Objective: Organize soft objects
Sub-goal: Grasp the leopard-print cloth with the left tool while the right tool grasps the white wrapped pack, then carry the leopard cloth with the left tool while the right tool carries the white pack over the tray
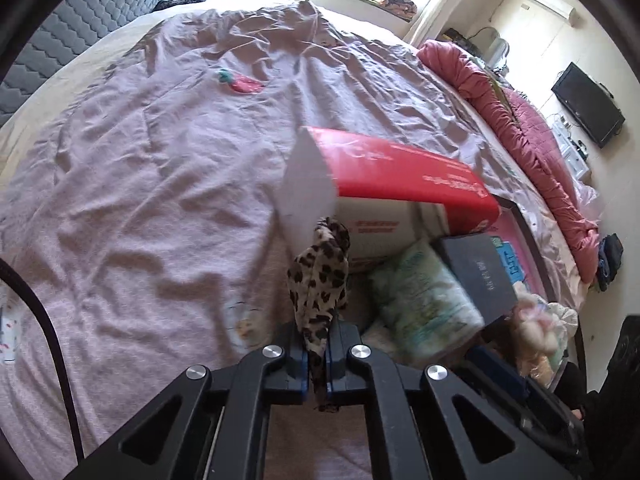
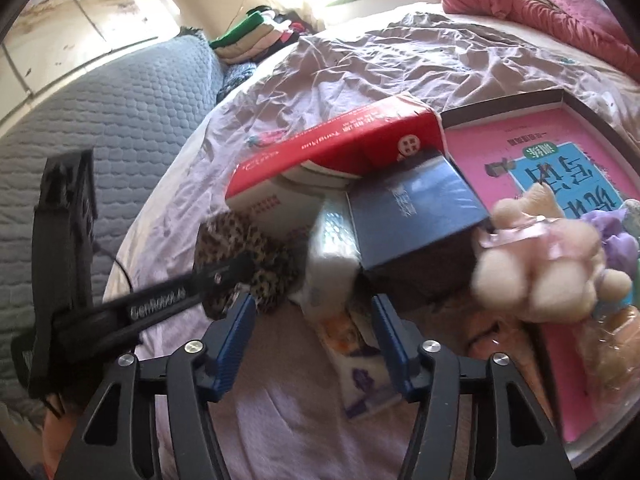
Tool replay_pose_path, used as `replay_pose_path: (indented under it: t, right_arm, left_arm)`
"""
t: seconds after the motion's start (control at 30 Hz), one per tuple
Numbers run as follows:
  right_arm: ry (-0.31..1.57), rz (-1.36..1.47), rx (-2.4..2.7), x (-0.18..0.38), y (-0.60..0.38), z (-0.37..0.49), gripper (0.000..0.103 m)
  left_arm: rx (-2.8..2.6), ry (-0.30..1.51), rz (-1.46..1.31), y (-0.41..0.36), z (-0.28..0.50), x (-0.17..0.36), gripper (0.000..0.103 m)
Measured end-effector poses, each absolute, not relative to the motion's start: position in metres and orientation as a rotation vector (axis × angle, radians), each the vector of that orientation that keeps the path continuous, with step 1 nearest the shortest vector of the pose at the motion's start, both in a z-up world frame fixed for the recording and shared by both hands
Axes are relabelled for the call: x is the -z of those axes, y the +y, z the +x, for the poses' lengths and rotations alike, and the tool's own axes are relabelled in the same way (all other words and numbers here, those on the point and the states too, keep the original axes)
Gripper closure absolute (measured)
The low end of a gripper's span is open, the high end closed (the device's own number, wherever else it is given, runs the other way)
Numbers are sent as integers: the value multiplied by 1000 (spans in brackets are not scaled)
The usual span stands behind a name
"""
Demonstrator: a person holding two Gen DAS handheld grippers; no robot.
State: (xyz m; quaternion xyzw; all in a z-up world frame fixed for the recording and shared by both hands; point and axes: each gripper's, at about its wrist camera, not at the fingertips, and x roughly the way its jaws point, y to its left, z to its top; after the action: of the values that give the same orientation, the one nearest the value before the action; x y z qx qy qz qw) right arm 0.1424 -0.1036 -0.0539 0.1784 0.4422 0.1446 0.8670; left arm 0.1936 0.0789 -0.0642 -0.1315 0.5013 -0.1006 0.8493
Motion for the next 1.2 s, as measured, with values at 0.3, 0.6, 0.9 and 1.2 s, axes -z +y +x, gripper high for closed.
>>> replay_pose_path:
  t: [0.3,0.6,0.9,1.2]
  right_arm:
    - [906,428,-223,67,-91,158,49]
    - [871,413,-182,77,-88,173,78]
    - [836,378,-277,56,-100,162,81]
    - [757,360,-298,3,-139,134,81]
  left_arm:
    - [237,1048,-262,84,191,63,98]
    - [226,1058,-229,85,189,66,98]
    - [222,1043,-182,76,177,53,98]
    - [243,935,-107,39,147,5,98]
